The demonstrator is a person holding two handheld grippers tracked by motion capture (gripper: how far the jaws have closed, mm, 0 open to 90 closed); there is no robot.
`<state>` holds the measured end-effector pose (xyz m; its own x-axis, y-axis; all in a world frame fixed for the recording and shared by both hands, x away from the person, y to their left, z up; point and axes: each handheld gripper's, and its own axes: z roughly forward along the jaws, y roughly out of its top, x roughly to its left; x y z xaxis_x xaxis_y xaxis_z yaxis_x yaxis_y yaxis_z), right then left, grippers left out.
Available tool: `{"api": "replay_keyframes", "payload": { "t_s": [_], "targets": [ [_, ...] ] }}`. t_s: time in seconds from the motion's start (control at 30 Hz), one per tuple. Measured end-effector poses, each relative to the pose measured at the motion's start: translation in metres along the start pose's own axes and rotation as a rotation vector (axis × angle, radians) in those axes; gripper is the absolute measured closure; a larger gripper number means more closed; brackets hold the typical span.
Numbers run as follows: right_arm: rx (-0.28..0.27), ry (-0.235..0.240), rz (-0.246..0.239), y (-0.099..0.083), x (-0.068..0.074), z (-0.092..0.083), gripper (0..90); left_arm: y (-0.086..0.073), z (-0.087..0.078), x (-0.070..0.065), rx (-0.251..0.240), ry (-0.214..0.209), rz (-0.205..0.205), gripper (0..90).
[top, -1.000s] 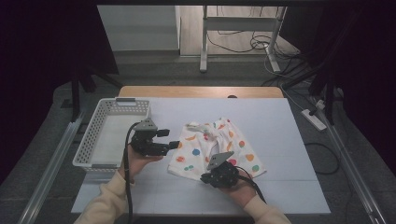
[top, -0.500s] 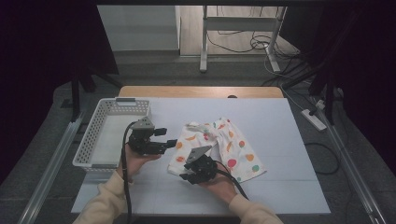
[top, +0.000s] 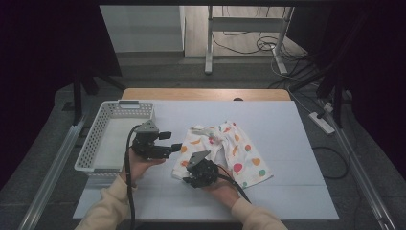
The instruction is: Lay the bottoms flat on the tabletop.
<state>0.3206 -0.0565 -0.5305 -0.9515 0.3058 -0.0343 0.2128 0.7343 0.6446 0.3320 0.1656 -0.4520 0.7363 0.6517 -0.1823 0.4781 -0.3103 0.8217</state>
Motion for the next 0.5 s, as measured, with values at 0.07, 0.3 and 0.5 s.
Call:
{"api": "replay_keyframes", "payload": {
  "t_s": [0.07,0.3,0.5],
  "targets": [
    [0.001,0.001,-0.004,0.0001,-0.0001,-0.0005,70.2,0.0000,0.0003,-0.0001,0.000,-0.001,0.000,31.2],
    [0.003,0.008,-0.008,-0.0001,-0.0021,-0.0012,86.7,0.0000,0.0002,0.0000,0.000,-0.001,0.001,31.2],
    [-0.006,0.011,-0.024,0.0005,0.0018,-0.0039,87.5,-0.0002,-0.0005,0.0009,-0.001,0.001,0.000,31.2]
  ]
}}
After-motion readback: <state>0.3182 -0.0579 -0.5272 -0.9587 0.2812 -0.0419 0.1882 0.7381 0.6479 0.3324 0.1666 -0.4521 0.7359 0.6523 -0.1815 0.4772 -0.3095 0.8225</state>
